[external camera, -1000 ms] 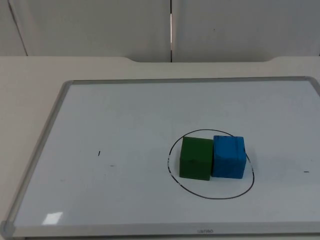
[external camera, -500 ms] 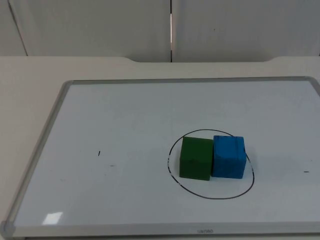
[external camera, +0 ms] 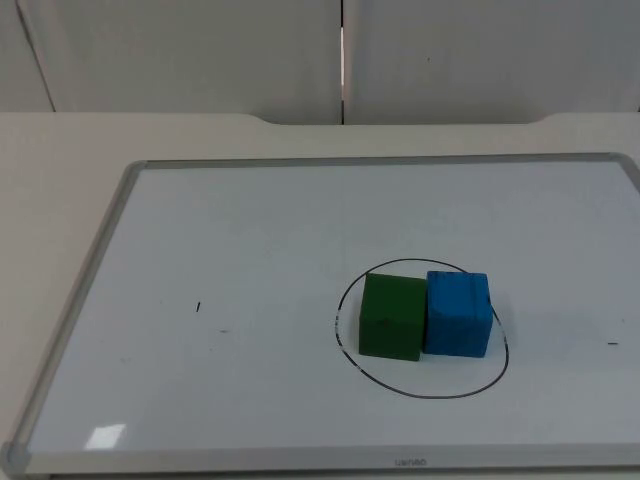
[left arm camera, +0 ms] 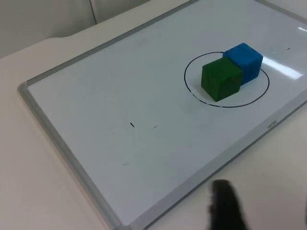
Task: Push the two cubes into the marked area.
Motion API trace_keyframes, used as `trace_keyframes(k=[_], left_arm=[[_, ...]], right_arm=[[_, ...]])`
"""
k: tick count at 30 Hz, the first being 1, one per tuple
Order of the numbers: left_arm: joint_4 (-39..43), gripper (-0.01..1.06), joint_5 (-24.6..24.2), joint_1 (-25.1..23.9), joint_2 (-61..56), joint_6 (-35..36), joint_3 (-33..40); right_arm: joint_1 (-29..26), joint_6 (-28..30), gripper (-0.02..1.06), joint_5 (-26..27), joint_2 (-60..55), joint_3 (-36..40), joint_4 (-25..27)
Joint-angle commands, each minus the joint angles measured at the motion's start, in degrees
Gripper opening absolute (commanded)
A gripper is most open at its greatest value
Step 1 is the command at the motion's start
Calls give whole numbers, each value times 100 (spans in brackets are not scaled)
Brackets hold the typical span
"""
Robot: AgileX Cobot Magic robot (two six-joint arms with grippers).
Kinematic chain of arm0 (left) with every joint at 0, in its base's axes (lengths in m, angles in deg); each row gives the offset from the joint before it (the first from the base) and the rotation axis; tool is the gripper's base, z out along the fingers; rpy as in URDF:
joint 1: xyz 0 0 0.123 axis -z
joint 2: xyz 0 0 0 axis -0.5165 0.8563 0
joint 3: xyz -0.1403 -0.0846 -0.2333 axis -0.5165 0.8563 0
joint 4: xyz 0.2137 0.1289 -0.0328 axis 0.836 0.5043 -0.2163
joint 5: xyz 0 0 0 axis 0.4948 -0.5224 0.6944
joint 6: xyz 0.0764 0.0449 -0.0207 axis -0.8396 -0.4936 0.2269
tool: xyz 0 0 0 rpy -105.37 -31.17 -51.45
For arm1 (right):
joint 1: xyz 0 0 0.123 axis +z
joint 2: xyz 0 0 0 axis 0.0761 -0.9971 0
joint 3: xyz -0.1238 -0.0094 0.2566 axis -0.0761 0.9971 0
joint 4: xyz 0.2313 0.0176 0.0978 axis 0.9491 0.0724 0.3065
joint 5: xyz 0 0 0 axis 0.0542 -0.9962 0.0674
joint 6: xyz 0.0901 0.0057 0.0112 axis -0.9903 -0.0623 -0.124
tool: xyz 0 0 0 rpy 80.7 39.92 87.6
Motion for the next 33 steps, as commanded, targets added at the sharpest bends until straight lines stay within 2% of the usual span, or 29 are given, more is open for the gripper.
trace_keyframes(k=[1, 2, 3, 6, 7, 9, 17, 18, 19, 23, 33], left_arm=[[69, 62, -3, -13, -27, 100, 21], [127, 73, -3, -13, -27, 159, 21], [127, 73, -3, -13, -27, 159, 21], [161, 94, -3, -13, -27, 221, 21], [161, 94, -3, -13, -27, 221, 21], [161, 101, 9, -13, -27, 221, 21], [161, 102, 9, -13, -27, 221, 21], [161, 102, 9, -13, -27, 221, 21], [161, 102, 9, -13, -27, 221, 21], [173, 104, 9, -13, -27, 234, 21], [541, 105, 9, -13, -27, 718, 32]], right_arm=[[-25, -11, 73, 70, 11, 13, 0], [-25, -11, 76, 70, 11, 13, 0], [-25, -11, 76, 70, 11, 13, 0], [-25, -11, 76, 70, 11, 13, 0], [-25, -11, 76, 70, 11, 13, 0], [-25, -11, 76, 70, 11, 13, 0], [-25, -11, 77, 70, 11, 13, 12], [-25, -11, 82, 70, 11, 13, 12], [-25, -11, 82, 70, 11, 13, 12], [-25, -11, 105, 70, 11, 13, 12], [-25, -11, 105, 70, 11, 13, 12]])
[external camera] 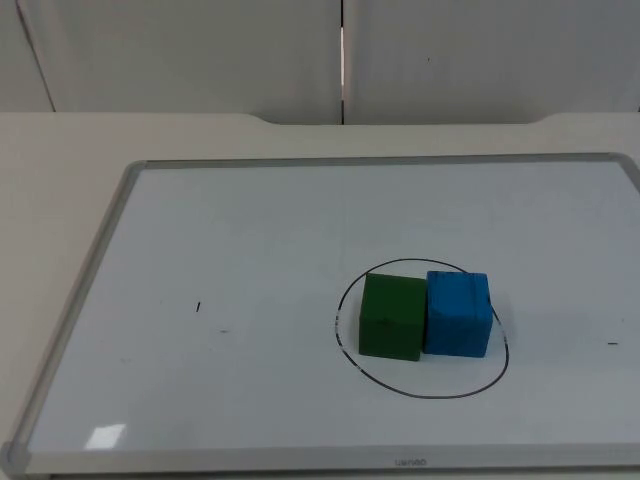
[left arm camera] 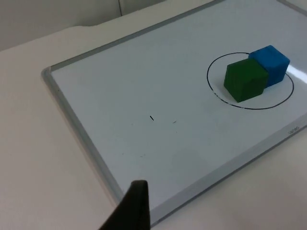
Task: Push the two cubes into the marked area.
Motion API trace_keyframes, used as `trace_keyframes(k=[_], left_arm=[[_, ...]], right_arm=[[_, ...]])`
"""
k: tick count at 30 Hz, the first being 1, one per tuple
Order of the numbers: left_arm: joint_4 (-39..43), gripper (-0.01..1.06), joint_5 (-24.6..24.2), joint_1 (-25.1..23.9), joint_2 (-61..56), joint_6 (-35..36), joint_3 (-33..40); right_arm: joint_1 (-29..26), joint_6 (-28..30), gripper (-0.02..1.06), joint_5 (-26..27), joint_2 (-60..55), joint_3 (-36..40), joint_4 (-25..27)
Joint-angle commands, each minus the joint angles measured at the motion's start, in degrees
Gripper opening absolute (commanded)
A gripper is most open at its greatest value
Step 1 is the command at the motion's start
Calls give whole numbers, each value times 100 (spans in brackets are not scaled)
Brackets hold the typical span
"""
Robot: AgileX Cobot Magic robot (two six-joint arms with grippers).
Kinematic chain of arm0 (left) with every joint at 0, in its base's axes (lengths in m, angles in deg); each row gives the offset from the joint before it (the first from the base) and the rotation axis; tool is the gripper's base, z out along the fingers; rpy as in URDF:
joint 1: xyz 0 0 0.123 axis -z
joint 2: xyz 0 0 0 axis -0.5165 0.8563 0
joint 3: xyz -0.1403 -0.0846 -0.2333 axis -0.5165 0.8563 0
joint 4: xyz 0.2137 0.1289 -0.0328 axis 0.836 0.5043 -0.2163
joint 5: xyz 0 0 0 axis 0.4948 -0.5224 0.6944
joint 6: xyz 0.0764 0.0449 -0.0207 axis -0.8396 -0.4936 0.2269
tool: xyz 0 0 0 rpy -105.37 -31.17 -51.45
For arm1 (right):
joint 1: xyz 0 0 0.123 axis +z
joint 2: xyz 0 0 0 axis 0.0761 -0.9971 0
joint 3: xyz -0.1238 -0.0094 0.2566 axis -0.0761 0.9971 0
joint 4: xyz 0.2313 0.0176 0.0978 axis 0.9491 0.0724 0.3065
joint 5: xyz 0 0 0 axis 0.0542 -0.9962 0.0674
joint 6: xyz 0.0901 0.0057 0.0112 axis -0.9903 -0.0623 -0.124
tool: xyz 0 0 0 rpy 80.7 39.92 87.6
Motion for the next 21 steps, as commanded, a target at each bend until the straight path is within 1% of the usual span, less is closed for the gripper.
trace_keyframes(k=[1, 21], left_arm=[[63, 105, 9, -13, -27, 102, 32], [74, 105, 9, -13, -27, 116, 32]], right_arm=[[-25, -11, 105, 70, 11, 13, 12], [-25, -11, 105, 82, 11, 13, 12]])
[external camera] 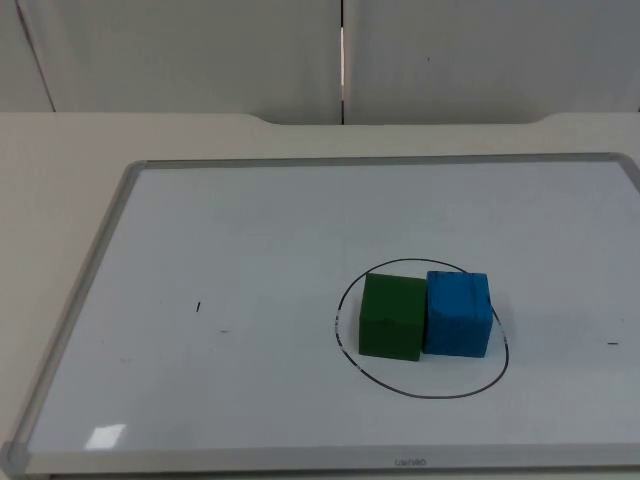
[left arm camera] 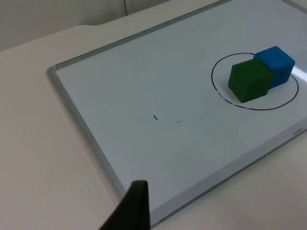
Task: Push the two cubes into the marked area.
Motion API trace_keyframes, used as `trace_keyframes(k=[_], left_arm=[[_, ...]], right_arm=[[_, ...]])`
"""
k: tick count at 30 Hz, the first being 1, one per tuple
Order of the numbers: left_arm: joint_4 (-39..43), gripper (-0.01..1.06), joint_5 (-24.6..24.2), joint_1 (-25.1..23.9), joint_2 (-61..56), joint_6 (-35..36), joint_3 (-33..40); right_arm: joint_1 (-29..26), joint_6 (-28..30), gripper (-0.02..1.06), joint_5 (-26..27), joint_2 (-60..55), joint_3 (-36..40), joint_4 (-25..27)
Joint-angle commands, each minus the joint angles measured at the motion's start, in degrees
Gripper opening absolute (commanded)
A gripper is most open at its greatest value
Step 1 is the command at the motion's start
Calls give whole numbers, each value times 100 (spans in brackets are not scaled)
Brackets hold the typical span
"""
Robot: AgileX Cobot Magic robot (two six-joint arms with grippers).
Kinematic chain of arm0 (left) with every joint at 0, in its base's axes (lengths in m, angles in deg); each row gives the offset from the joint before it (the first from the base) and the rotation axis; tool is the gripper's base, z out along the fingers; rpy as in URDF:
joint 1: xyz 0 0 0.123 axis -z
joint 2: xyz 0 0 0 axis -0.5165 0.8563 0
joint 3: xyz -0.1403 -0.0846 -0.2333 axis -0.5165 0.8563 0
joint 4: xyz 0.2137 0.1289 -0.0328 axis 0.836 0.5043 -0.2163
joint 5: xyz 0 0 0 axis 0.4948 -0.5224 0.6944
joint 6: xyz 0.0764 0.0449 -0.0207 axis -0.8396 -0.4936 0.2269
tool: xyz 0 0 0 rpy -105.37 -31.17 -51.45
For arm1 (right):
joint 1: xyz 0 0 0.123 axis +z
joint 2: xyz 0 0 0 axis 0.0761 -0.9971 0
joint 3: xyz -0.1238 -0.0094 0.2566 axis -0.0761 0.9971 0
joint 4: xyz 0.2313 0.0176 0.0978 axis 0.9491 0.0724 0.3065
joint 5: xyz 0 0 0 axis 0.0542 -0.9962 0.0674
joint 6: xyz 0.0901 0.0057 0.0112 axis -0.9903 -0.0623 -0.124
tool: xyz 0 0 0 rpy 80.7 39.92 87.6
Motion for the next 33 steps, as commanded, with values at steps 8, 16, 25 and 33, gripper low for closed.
trace_keyframes(k=[8, 16, 25, 33], left_arm=[[44, 105, 9, -13, -27, 54, 32], [59, 105, 9, -493, -27, 54, 32], [59, 105, 9, -1652, -27, 54, 32], [59, 105, 9, -2263, -27, 54, 32]], right_arm=[[-25, -11, 105, 72, 11, 13, 12], [-25, -11, 105, 70, 11, 13, -2], [-25, -11, 105, 70, 11, 13, -2], [-25, -11, 105, 70, 11, 13, -2]])
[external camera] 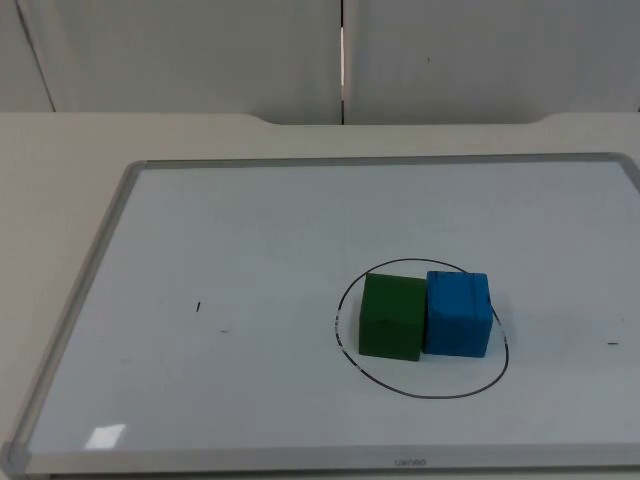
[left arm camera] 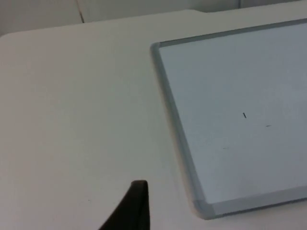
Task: Push the two cubes into the marked area.
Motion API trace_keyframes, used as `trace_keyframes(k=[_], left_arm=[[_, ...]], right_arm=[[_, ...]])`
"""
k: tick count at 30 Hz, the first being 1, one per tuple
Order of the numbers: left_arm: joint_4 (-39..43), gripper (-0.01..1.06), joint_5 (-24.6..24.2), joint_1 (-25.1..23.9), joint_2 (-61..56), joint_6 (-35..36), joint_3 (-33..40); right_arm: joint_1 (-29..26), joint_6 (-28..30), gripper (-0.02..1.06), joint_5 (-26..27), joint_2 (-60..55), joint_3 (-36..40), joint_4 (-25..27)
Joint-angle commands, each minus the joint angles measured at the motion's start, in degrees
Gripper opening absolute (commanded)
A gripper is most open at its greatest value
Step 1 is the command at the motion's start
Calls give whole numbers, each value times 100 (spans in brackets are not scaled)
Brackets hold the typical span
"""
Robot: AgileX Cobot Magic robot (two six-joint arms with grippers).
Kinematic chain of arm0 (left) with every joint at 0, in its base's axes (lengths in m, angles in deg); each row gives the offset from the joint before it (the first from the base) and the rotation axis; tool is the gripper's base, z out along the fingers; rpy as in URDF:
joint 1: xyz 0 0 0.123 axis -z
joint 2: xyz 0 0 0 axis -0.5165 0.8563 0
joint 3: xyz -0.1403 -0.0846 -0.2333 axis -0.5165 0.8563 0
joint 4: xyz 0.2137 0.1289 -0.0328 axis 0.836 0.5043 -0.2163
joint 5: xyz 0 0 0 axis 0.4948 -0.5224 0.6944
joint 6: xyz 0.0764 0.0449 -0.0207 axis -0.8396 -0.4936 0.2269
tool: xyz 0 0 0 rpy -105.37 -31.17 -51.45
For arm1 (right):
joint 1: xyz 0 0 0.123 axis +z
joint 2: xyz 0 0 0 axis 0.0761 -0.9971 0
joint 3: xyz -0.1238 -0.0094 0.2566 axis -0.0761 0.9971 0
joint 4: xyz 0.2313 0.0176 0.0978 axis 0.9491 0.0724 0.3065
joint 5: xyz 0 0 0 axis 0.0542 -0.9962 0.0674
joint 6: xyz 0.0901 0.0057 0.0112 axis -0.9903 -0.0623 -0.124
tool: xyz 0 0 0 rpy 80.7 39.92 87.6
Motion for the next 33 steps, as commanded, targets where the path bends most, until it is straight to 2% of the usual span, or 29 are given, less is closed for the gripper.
trace_keyframes(k=[1, 4, 9, 17, 22, 33], left_arm=[[59, 105, 9, -208, -27, 43, 32], [59, 105, 9, -566, -27, 43, 32], [59, 105, 9, -857, -27, 43, 32], [71, 105, 9, -869, -27, 43, 32], [71, 105, 9, -869, -27, 43, 32], [71, 105, 9, -869, -27, 43, 32]], right_arm=[[-25, -11, 105, 70, 11, 13, -2], [-25, -11, 105, 70, 11, 13, -2], [-63, -11, 105, 70, 11, 13, -2], [-598, -11, 105, 70, 11, 13, 12], [-1144, -11, 105, 70, 11, 13, 12], [-1755, -11, 105, 70, 11, 13, 30]])
